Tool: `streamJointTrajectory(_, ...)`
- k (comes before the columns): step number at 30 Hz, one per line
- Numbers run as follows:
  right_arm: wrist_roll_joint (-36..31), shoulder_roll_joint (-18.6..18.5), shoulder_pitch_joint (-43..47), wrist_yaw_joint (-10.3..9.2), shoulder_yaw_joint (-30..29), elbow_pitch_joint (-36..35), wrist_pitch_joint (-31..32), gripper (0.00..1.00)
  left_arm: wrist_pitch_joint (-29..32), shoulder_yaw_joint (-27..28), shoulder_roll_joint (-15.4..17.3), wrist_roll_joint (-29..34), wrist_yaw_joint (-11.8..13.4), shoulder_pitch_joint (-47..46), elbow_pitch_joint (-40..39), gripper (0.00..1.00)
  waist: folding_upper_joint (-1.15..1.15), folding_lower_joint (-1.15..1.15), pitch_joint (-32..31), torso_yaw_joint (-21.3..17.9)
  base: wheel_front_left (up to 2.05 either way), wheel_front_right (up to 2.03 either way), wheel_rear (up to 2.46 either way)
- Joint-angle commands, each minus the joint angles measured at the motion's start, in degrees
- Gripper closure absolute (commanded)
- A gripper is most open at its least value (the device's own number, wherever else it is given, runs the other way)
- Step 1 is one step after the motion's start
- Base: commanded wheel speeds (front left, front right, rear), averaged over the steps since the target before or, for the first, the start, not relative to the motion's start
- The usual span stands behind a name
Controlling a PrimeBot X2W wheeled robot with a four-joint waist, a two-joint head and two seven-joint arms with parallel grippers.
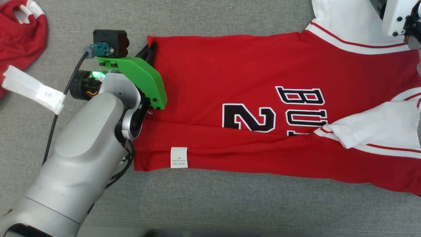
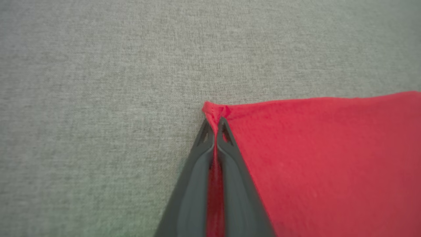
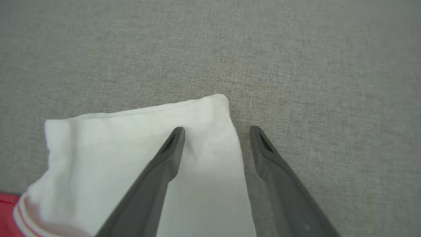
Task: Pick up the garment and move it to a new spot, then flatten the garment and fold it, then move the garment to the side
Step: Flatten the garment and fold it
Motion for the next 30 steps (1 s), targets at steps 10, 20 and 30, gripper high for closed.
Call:
streamJointTrajectory(10,-1.15,1.48,-2.06,0.02,-1.69,5.3,0.42,0.77,-0.94,-0.27,-1.81,-1.1,-0.93,-0.34,2.61,1.0,0.0,0.0,2.34,2.6,0.0,0.0,0.0)
streamJointTrajectory(20,-3.76,0.65,-2.56,0.0,-2.69,2.81,-8.09,1.0,-9.92,1.87,-1.31,1.28,-0.67,-2.71,4.03,1.0,0.0,0.0,0.1,0.53,0.0,0.0,0.0)
streamJointTrajectory(30,0.41,0.35,1.19,0.0,-0.57,-0.32,-19.06,1.0,-14.96,1.81,-1.04,2.36,-1.82,-1.53,7.0,1.0,0.0,0.0,-4.12,-2.22,0.0,0.0,0.0)
